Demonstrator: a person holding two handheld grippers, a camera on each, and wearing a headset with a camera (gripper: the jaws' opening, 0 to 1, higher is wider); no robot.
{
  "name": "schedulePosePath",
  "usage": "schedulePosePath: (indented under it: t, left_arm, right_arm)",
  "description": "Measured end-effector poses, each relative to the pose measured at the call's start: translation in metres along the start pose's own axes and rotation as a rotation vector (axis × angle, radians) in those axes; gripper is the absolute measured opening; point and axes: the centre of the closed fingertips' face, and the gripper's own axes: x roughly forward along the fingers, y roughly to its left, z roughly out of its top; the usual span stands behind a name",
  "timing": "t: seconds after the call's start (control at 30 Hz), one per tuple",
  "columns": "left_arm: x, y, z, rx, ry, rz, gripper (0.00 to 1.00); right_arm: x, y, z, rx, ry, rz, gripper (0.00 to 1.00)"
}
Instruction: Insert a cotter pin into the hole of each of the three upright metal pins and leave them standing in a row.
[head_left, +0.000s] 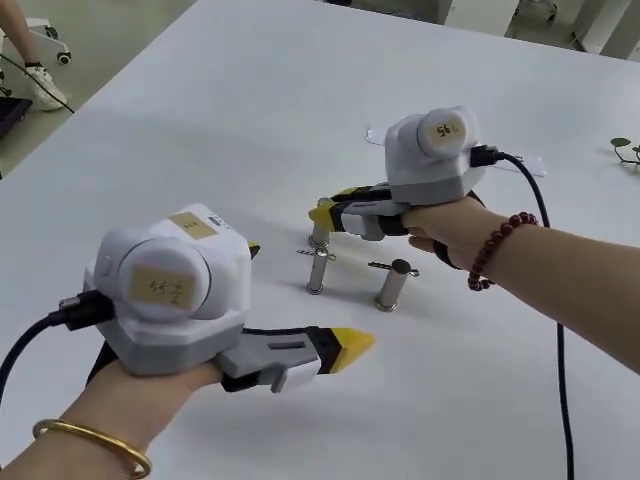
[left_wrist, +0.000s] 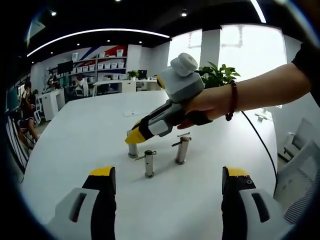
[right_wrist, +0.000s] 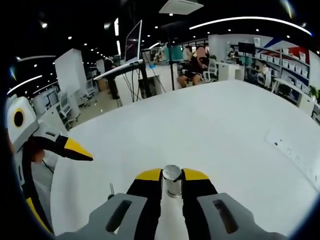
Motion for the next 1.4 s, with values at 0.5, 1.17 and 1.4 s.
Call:
schedulePosePath:
  t: [0.5, 1.17, 1.4]
  left_arm:
    - [0.000, -0.007, 0.003, 0.025, 0.001, -0.024, 0.97]
    - [0.003, -0.009, 0.004, 0.025, 0.004, -0.037, 0.99]
    - [0.004, -0.012, 0.005, 0.047, 0.004, -0.047, 0.99]
  right_arm:
    - [0.000, 0.000, -0.001, -0.056, 0.024, -0.001, 0.08]
    - [-0.028, -0.021, -0.019, -0.039, 0.051, -0.029, 0.07]
    - [-0.047, -0.030, -0.028, -0.016, 0.052, -0.054, 0.07]
